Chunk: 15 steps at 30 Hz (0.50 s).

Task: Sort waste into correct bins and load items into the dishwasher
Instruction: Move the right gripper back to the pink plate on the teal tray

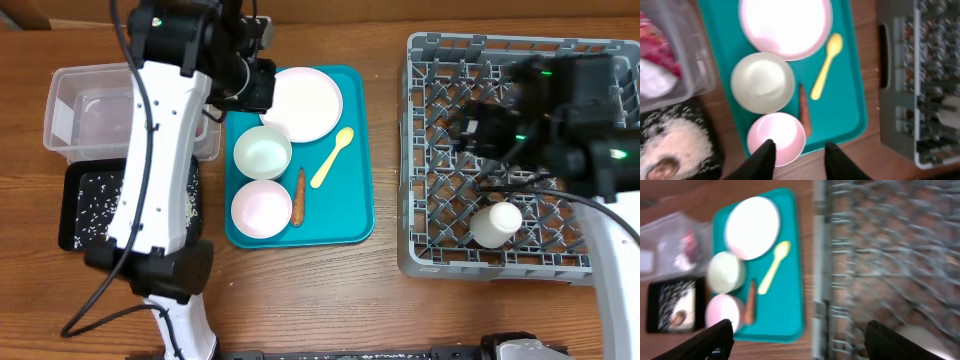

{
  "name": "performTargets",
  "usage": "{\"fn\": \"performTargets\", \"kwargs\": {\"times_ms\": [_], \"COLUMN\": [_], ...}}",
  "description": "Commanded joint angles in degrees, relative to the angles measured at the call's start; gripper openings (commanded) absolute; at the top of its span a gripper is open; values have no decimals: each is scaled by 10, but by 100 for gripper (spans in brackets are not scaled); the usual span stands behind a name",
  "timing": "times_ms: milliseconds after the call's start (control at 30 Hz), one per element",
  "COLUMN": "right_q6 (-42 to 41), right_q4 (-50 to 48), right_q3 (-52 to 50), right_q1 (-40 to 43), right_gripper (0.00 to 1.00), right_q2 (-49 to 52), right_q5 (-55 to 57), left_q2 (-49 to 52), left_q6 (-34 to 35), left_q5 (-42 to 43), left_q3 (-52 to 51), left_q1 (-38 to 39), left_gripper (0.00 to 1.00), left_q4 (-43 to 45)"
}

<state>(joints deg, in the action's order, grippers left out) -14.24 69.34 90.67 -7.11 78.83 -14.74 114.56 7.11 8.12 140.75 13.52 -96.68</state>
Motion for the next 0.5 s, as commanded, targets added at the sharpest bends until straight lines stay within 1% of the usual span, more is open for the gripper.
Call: {"fn": "performTargets", "kwargs": {"times_ms": [0,33,167,267,333,400,467], "right_q6": [-38,-56,-101,-130,-153,-172,-196], "right_q4": [-30,-46,-89,-118,-138,-163,-184], "right_q3": [0,0,0,0,0,0,0], "right_q1": [-56,-79,-122,-143,-155,-166,-177], "right_gripper": [86,86,84,80,76,73,69], "right_q2": [40,61,114,153,180,206,235], "right_q5": [1,19,47,56,73,87,102], "left_q2": [-39,-41,-41,-41,-41,-41,-41], "left_q6": [47,47,47,52,73,84,88], "left_q5": [-76,-77,-83,-130,-176,-193,-192], "left_q3": [11,11,5,3,3,3,3], "left_q1": [0,0,0,-2,-5,-8,-12], "left_gripper": [46,50,50,50,52,54,55], "left_q4": [-1,-1,-1,-1,-1,-1,0]}}
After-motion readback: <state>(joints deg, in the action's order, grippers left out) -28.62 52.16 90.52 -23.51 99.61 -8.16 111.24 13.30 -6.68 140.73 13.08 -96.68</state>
